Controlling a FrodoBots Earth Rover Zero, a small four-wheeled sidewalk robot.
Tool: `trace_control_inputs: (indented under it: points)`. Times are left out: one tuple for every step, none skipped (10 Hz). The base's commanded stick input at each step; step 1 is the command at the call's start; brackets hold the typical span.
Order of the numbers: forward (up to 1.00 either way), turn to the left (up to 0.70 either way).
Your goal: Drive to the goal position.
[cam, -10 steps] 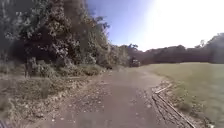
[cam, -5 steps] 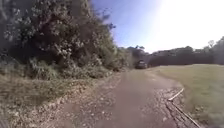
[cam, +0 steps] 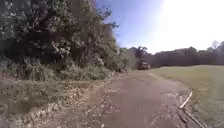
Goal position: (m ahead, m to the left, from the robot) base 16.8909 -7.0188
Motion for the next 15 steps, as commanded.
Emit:
trace_control_inputs:
  points:
    - [0.50, 0.00]
    - [0.50, 0.00]
    - [0.50, 0.00]
    - [0.50, 0.00]
    - [0.50, 0.00]
    - [0.50, 0.00]
    - [0.50, 0.00]
    - [0.50, 0.00]
    - [0.50, 0.00]
    - [0.50, 0.00]
    - [0.50, 0.00]
    - [0.00, 0.00]
    - [0.00, 0.00]
    - [0.00, 0.00]
    - [0.00, 0.00]
